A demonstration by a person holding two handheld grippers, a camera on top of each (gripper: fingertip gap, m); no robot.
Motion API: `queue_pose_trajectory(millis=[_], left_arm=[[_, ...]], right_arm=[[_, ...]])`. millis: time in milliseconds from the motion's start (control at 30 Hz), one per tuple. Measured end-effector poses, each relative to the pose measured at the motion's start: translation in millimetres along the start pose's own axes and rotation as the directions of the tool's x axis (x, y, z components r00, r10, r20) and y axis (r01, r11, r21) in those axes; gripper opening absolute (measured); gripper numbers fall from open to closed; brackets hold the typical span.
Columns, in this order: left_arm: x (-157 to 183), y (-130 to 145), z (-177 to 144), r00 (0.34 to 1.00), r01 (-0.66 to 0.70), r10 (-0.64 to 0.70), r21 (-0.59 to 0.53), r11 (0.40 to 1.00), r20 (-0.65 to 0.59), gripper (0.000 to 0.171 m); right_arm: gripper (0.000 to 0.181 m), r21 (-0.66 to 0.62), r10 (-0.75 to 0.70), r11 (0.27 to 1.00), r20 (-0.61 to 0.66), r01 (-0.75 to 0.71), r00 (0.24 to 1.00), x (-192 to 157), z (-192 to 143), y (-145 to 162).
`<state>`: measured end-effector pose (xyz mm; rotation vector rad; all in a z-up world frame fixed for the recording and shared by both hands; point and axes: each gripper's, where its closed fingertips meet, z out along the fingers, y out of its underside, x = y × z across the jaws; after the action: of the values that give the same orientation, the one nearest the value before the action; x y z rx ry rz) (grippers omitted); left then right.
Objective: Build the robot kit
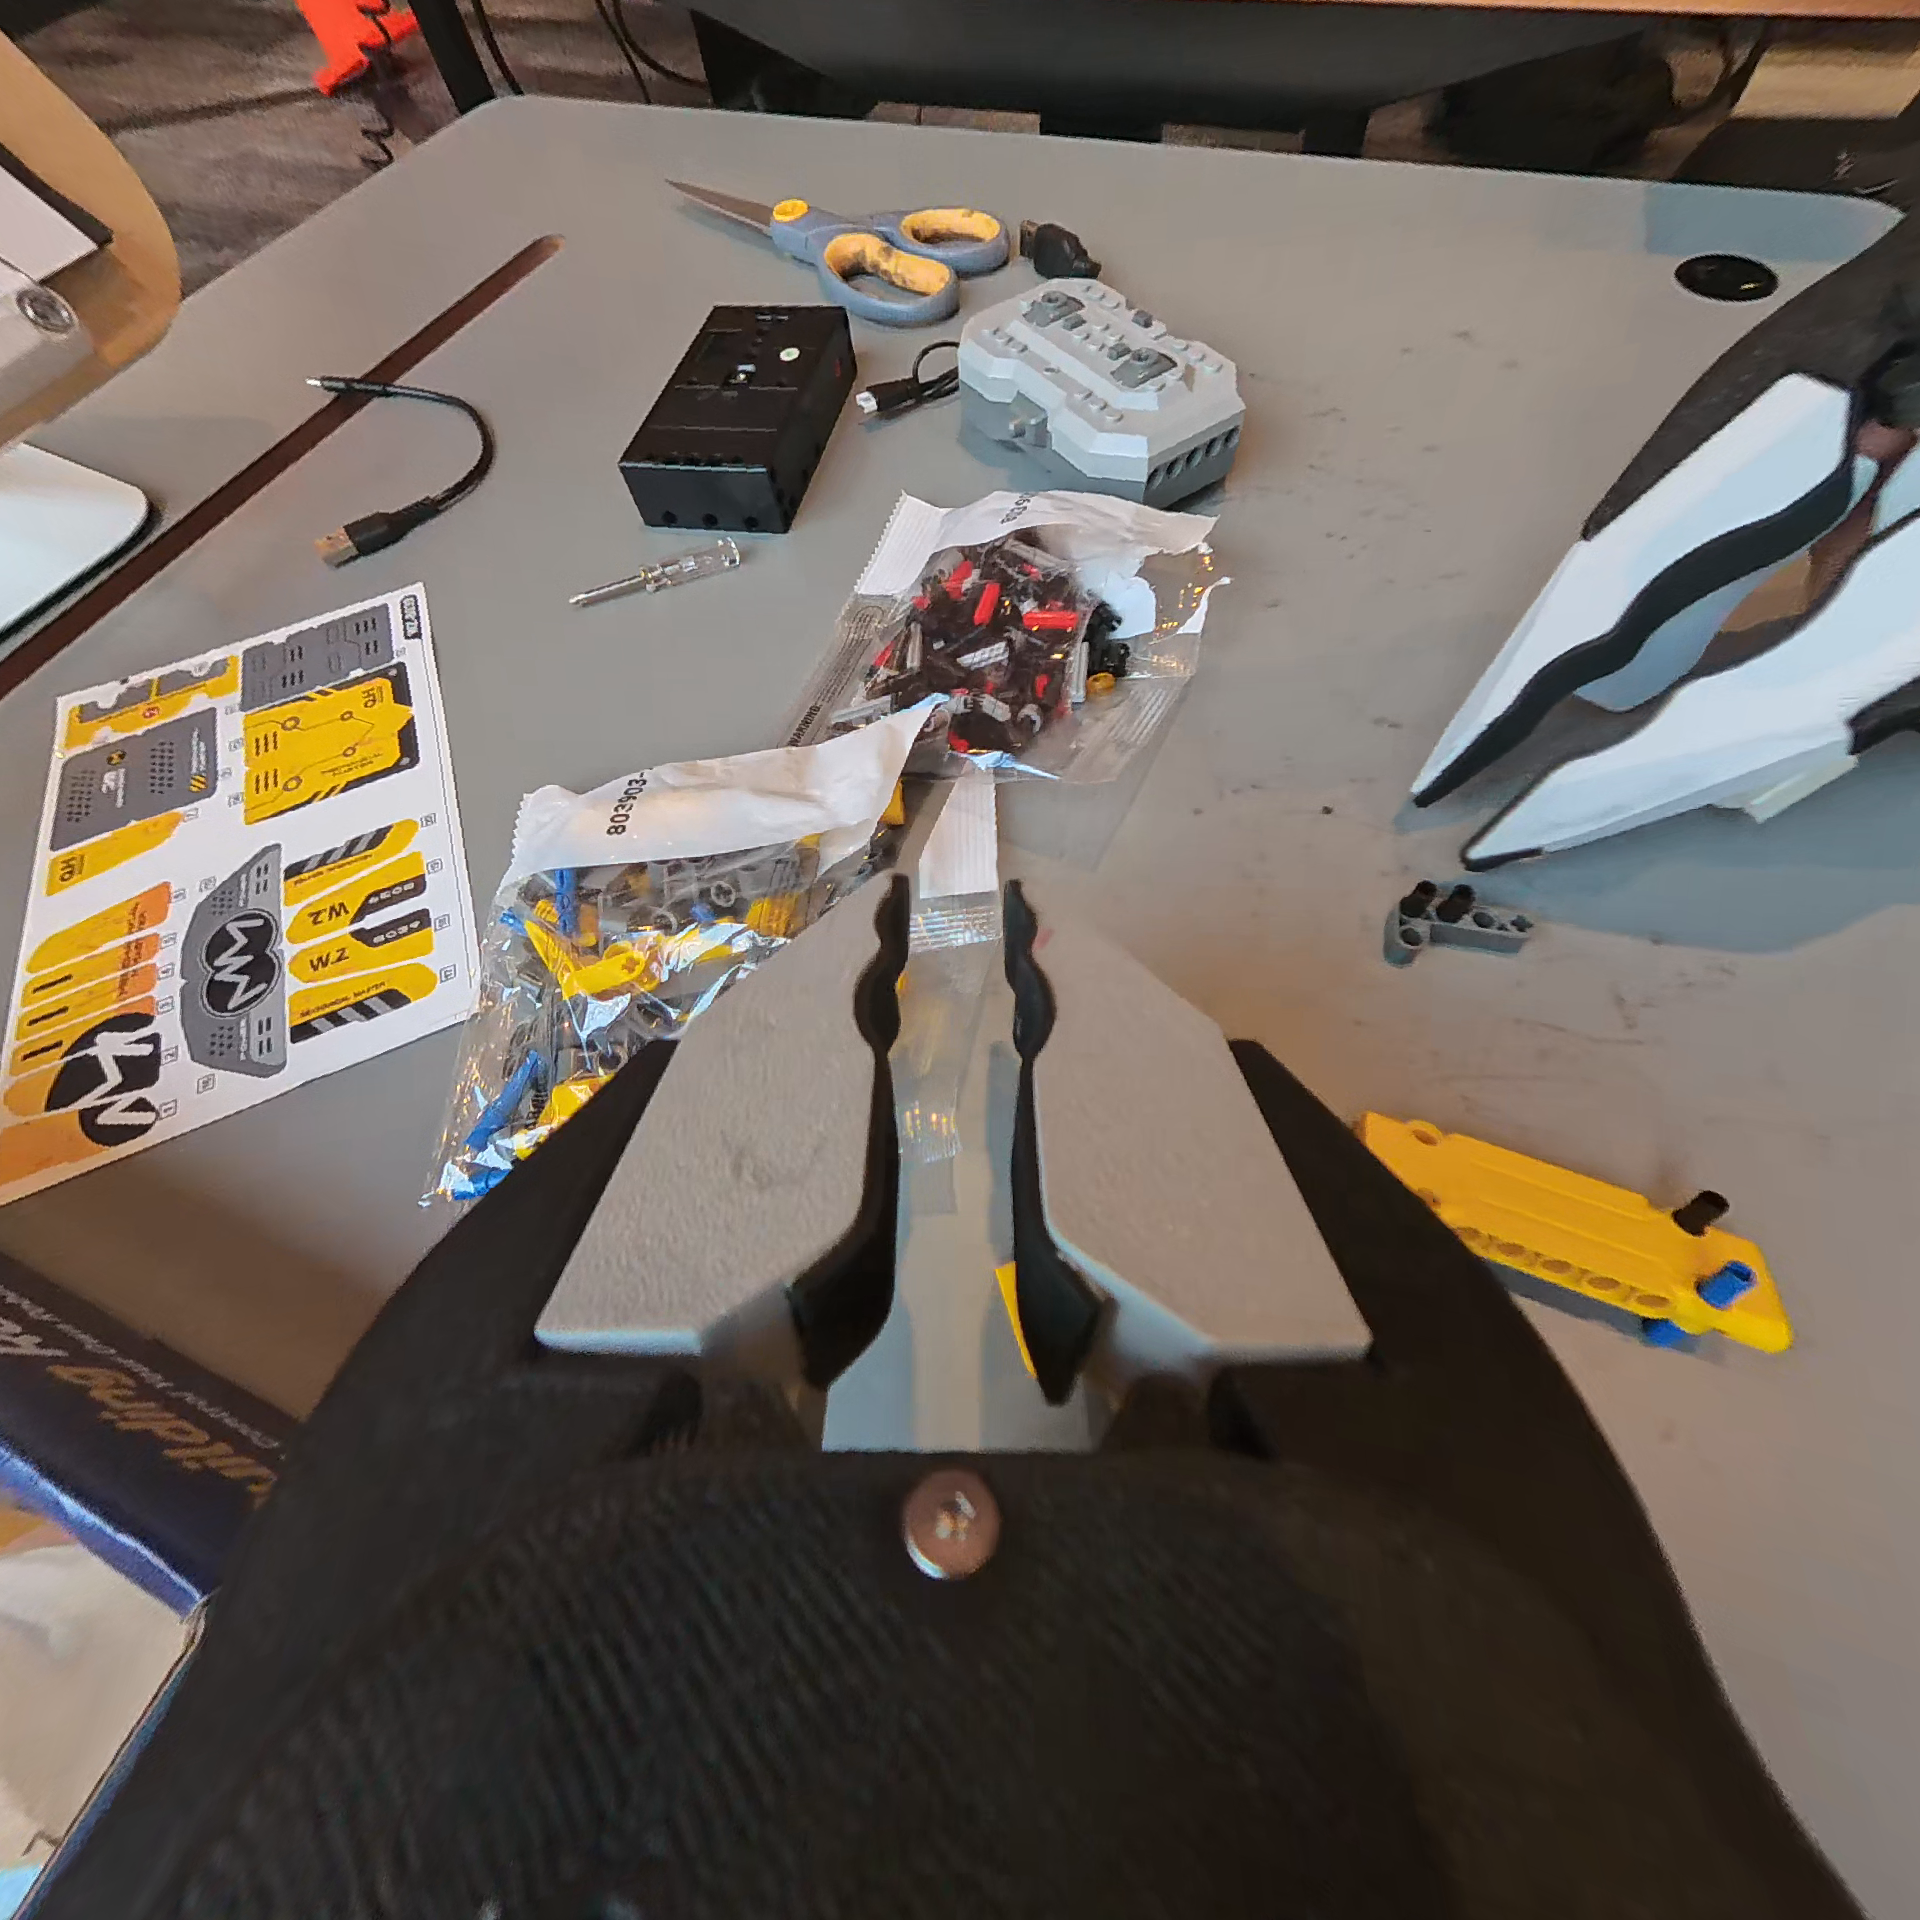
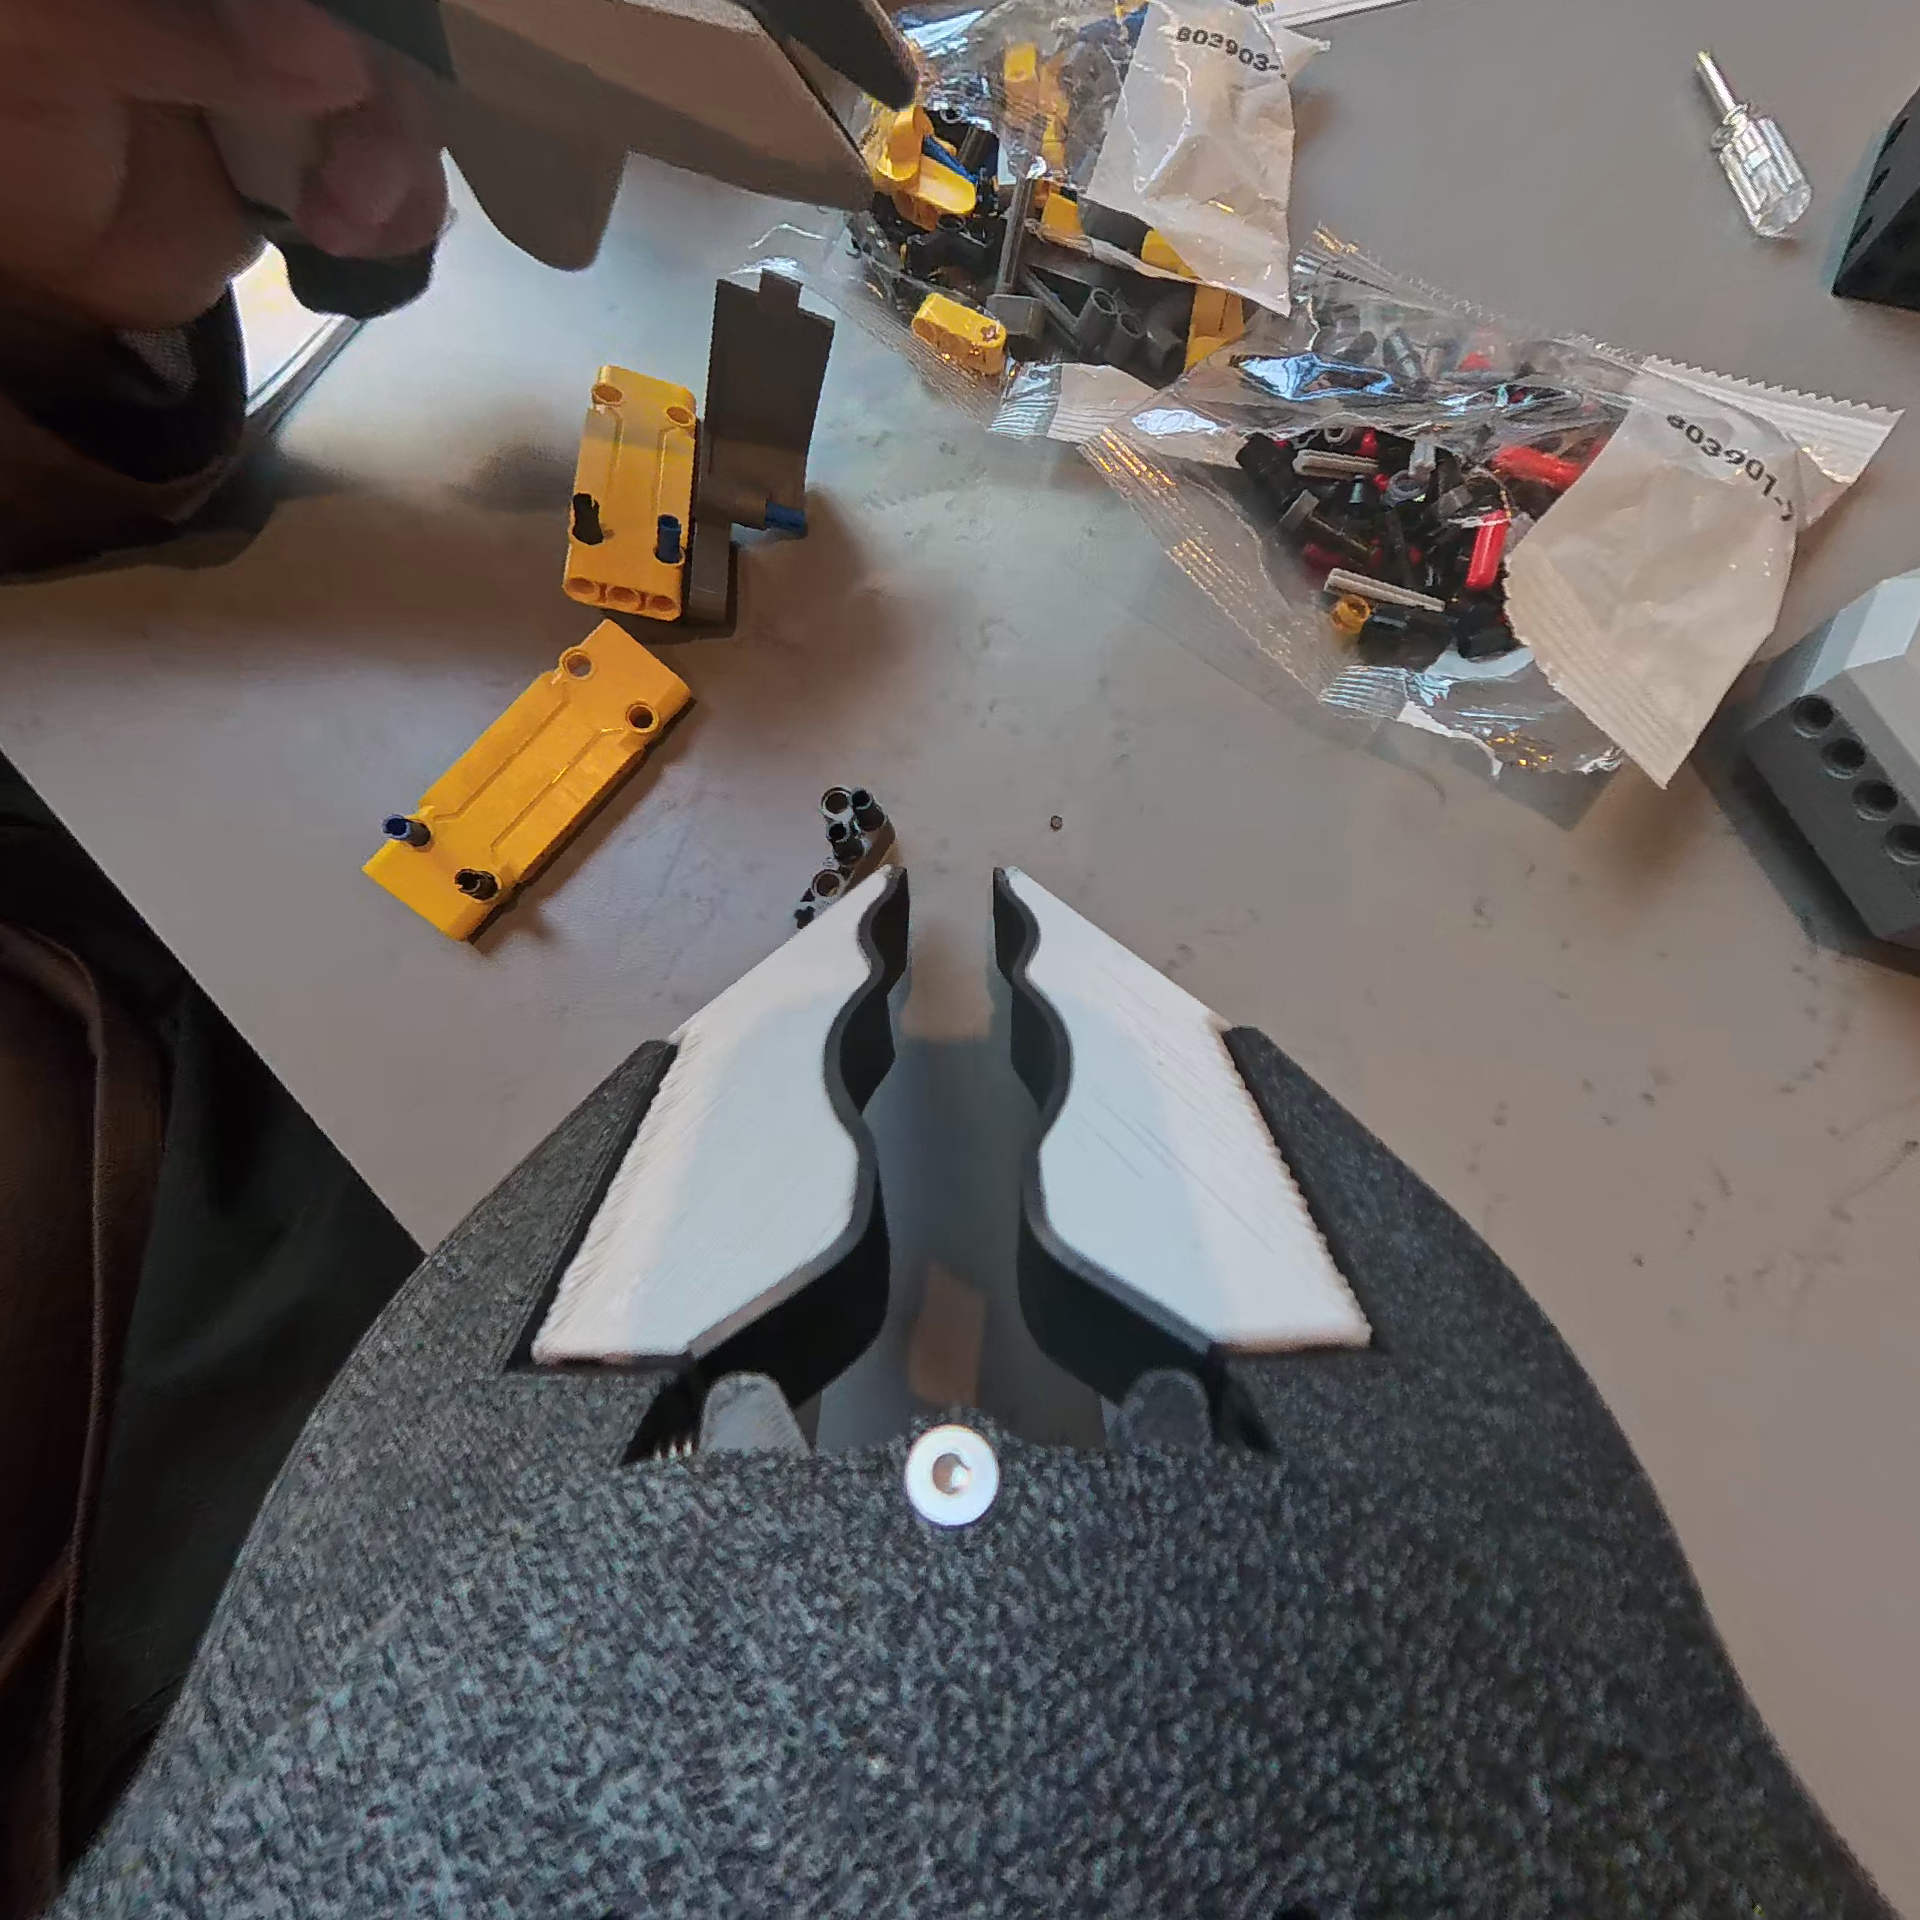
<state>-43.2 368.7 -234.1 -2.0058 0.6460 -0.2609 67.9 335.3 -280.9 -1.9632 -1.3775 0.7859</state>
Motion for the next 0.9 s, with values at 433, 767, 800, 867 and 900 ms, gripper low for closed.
queue_pose_trajectory(millis=[433,767,800,867,900], left_arm=[[0.1,4.7,3.6,1.0,-0.01,0.01,-0.021,1.0,0.002,0.014],[3.5,4.0,3.3,1.0,-0.021,0.021,-0.02,1.0,-0.004,0.013],[3.7,4.2,3.4,1.0,-0.025,0.025,-0.022,0.999,-0.002,0.013],[3.0,4.1,3.2,1.0,-0.03,0.03,-0.022,0.999,0.003,0.013],[2.4,3.8,2.8,1.0,-0.028,0.029,-0.02,0.999,0.004,0.013]], right_arm=[[0.03,-0.027,-0.064,0.997,0.095,0.066,0.993,-25.4,6.1,1.9],[0.025,-0.06,-0.047,0.997,0.093,0.053,0.995,-25.1,10.9,4.3],[0.024,-0.061,-0.049,0.997,0.089,0.054,0.995,-24.7,11.0,4.4],[0.022,-0.061,-0.049,0.997,0.086,0.054,0.995,-24.4,11.0,4.4],[0.022,-0.061,-0.047,0.997,0.088,0.052,0.995,-24.4,11.0,4.3]])
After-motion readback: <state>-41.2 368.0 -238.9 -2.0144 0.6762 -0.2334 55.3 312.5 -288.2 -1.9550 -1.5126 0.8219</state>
